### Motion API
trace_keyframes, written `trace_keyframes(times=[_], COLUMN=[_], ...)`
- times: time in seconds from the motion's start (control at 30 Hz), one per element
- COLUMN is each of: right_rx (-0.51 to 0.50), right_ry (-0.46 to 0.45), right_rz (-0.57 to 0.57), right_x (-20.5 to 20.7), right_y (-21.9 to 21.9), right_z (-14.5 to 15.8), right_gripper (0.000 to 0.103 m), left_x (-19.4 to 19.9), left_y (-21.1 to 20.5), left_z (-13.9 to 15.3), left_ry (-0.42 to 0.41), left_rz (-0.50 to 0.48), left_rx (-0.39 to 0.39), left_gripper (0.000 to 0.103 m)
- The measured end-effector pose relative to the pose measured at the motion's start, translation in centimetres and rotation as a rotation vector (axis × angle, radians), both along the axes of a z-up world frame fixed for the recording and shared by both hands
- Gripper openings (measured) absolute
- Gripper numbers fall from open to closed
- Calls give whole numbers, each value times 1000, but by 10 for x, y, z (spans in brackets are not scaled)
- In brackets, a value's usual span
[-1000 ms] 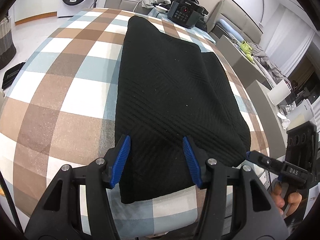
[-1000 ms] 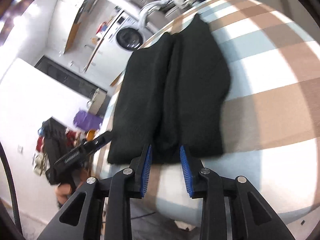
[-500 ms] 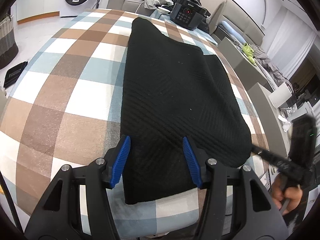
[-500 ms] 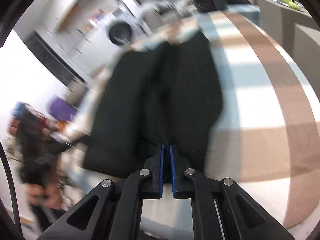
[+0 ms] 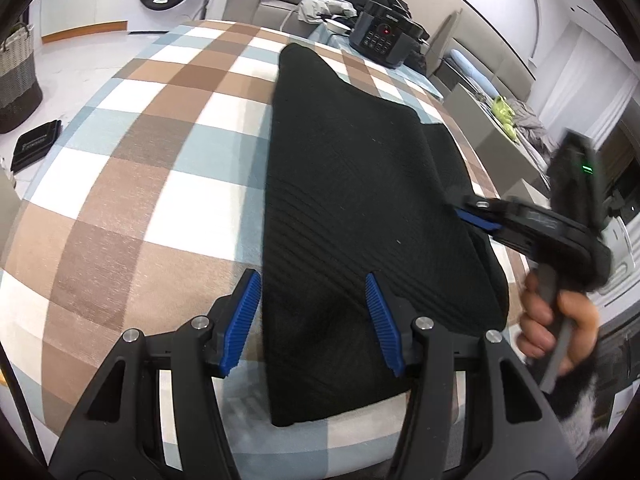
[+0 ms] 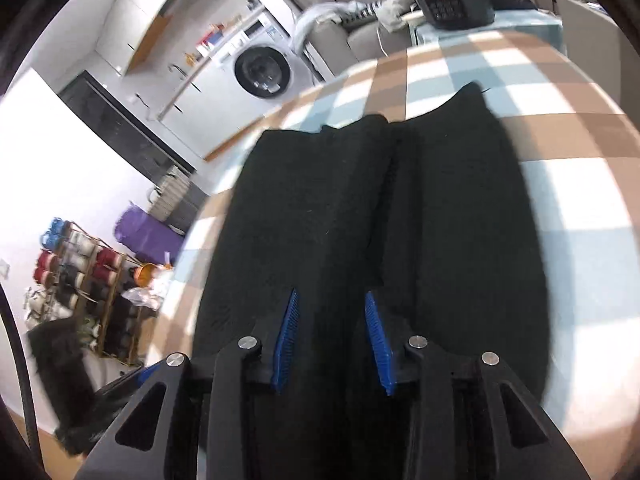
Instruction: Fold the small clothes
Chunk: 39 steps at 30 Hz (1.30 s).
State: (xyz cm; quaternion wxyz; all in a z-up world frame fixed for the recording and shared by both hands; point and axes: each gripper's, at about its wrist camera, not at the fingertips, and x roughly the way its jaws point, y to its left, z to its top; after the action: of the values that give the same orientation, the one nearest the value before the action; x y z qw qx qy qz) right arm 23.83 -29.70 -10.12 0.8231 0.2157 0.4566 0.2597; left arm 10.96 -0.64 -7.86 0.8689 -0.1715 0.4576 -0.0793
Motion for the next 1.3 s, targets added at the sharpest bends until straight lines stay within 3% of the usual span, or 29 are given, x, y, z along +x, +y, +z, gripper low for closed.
trace_keyframes(times=[0.07, 0.23, 0.33, 0.4, 0.57, 0.73, 0.87, 1.07, 1.1, 1.13, 1.17, 1.23, 1.3], right_rx=[-38, -83, -189, -210, -132, 47, 132, 73, 43, -10, -67, -106, -49], right_ry=[2, -161, -140, -86, -23, -15, -25, -67, -86, -110, -114, -119, -119], right_rz=[16, 29, -11, -11, -25, 41, 58, 80, 89, 92, 114, 144, 181], right_x=[10, -5, 3, 13, 11, -49, -108, -143, -143, -143, -142, -137, -137], right_y=[9, 1, 1, 1, -9, -25, -34, -24, -19, -12, -8, -2, -9], right_z=[-3, 47, 40, 23, 3, 9, 7, -2, -4, -6, -7, -2, 13], right_gripper=[10, 8, 8, 8, 15, 35, 37, 37, 36, 26, 10, 9, 9], left_x=[2, 8, 12, 14, 13, 10, 7, -1, -3, -5, -7, -11, -15], left_y=[6, 16, 14, 10, 1, 1, 1, -2, -2, -3, -4, -4, -5], left_z=[0, 0, -1, -2, -8, -9, -10, -13, -13, -14, -14, -13, -11], left_ry=[-1, -3, -6, -1, 14, 16, 22, 27, 29, 29, 29, 29, 24], left_rz=[18, 44, 30, 18, 2, 7, 5, -8, -10, -11, -11, -9, -9], left_rx=[-6, -18, -25, -22, -13, -20, -18, -12, -10, -9, -7, -8, -2], left_gripper=[50, 50, 51, 50, 50, 50, 51, 51, 51, 51, 51, 51, 51])
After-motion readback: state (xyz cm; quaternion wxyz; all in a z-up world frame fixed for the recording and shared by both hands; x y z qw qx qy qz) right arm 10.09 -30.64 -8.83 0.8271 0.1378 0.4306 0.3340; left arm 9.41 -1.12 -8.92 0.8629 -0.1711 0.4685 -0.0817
